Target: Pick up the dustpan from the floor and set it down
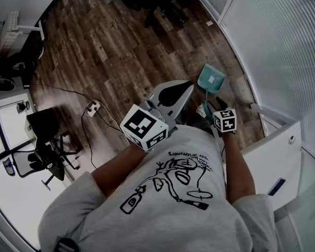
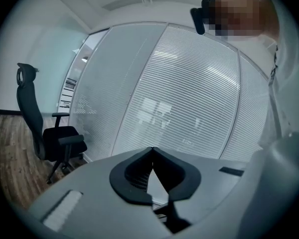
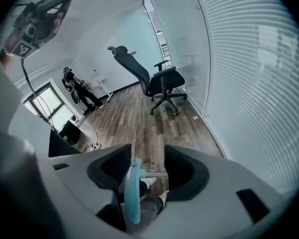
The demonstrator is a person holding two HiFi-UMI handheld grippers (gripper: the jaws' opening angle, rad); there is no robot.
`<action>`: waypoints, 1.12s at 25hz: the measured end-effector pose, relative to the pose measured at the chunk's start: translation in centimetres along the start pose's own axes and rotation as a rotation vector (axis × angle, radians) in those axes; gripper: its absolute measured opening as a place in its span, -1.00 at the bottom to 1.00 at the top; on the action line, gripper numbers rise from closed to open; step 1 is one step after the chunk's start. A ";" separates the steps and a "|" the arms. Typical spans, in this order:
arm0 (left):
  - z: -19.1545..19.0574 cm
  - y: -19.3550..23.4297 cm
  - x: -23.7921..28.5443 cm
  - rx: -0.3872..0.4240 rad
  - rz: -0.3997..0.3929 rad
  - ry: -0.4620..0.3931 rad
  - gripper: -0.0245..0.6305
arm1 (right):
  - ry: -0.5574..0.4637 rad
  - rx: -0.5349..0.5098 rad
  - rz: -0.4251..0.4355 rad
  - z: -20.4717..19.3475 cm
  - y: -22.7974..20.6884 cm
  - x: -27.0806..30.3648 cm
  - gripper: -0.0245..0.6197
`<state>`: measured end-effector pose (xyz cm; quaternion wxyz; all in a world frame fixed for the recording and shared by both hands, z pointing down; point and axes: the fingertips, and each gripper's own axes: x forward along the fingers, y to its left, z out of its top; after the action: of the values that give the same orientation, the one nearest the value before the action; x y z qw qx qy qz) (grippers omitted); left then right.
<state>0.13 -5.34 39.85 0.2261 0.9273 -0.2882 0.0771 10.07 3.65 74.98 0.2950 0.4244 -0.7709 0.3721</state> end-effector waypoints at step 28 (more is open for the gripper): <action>5.1 -0.6 1.4 0.066 -0.046 -0.062 -0.92 | -0.428 -0.106 -0.146 22.7 2.0 -19.5 -0.71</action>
<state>1.64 -7.94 35.50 0.1881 0.9425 -0.2711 0.0526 14.23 -5.88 46.80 0.1726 0.5321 -0.8017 0.2104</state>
